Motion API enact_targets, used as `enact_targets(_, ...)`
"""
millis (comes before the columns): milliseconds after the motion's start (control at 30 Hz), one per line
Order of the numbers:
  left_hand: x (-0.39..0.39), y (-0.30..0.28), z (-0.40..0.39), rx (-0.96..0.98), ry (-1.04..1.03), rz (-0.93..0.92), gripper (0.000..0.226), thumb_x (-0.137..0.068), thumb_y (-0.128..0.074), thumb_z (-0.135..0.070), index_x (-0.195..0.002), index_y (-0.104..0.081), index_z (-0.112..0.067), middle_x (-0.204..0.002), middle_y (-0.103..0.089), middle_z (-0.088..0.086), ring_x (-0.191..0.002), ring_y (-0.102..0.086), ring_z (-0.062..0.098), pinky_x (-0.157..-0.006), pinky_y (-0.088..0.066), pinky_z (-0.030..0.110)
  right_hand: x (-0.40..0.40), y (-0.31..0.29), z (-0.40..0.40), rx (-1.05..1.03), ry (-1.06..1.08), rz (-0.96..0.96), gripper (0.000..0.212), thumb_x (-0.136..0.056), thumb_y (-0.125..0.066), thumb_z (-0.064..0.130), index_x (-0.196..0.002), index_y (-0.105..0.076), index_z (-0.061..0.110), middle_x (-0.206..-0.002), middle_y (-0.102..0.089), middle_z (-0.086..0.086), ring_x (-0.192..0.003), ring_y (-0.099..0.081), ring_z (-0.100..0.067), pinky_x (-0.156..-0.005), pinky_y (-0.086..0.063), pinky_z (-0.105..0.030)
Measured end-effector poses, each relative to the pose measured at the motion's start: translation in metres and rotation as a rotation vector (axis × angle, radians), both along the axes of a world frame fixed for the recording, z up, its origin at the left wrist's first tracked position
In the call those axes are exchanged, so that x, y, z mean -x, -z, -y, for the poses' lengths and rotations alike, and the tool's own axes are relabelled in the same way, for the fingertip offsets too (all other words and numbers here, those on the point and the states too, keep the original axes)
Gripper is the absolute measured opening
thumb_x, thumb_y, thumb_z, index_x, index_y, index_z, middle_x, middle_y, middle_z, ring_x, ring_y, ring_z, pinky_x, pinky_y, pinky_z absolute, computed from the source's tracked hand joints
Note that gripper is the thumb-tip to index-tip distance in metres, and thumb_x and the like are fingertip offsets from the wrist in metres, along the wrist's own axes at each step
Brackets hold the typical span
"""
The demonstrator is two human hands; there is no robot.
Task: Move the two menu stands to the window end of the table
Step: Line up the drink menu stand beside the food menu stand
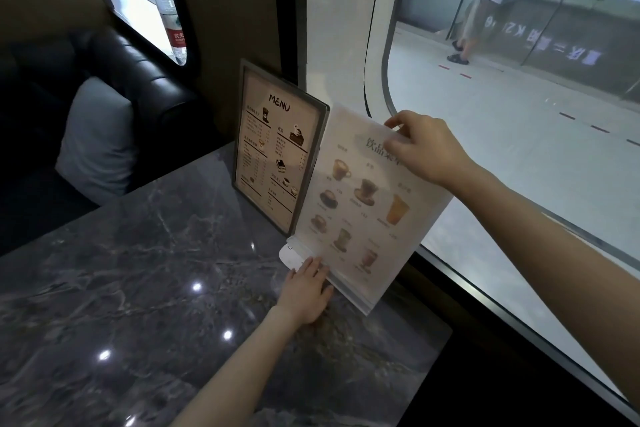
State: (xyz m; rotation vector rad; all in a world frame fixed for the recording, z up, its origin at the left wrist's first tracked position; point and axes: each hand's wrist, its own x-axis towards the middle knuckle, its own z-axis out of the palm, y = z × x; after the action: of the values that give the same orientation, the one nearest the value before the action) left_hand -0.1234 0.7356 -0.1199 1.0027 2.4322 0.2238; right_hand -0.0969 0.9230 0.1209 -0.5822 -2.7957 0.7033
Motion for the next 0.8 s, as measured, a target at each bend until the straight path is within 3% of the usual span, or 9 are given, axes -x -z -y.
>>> enact_targets(133, -0.0003, -0.0012, -0.0011, 0.006, -0.005, 0.009, 0.056, -0.098, -0.026, -0.038, -0.148, -0.016, -0.015, -0.160, -0.005, 0.002, -0.147, -0.002, 0.018, -0.119, -0.010, 0.043, 0.0008, 0.0004, -0.0027, 0.009, -0.018, -0.006, 0.033, -0.085, -0.047, 0.015, -0.118, -0.053, 0.014, -0.114, -0.063, -0.014, -0.103, -0.057, -0.029, -0.087, -0.049, -0.045)
enact_targets(267, -0.0001, -0.0013, -0.0015, 0.008, -0.004, 0.019, 0.056, -0.098, -0.026, -0.038, -0.148, -0.015, -0.016, -0.160, -0.004, 0.001, -0.147, -0.001, 0.017, -0.119, -0.009, 0.042, 0.0001, 0.0025, -0.0028, 0.006, -0.040, -0.066, 0.035, -0.083, -0.043, 0.001, -0.113, -0.057, 0.010, -0.105, -0.068, -0.015, -0.099, -0.059, -0.029, -0.082, -0.046, -0.032)
enact_targets(433, 0.0013, -0.0019, -0.0036, 0.019, -0.004, 0.045, 0.056, -0.098, -0.026, -0.039, -0.148, -0.013, -0.016, -0.160, -0.001, 0.001, -0.147, 0.001, 0.016, -0.119, -0.007, 0.041, -0.0006, 0.0040, -0.0003, 0.003, -0.053, -0.099, 0.034, -0.083, -0.044, -0.001, -0.112, -0.060, 0.009, -0.103, -0.070, -0.012, -0.096, -0.061, -0.025, -0.077, -0.039, -0.022)
enact_targets(800, 0.0020, -0.0002, -0.0057, 0.003, -0.005, 0.040, 0.056, -0.099, -0.026, -0.038, -0.148, -0.015, -0.016, -0.160, -0.002, 0.003, -0.147, -0.001, 0.017, -0.118, -0.008, 0.041, 0.0007, -0.0021, -0.0006, -0.015, -0.083, -0.057, 0.028, -0.085, -0.047, 0.014, -0.111, -0.059, 0.014, -0.105, -0.068, -0.009, -0.096, -0.059, -0.025, -0.084, -0.050, -0.040)
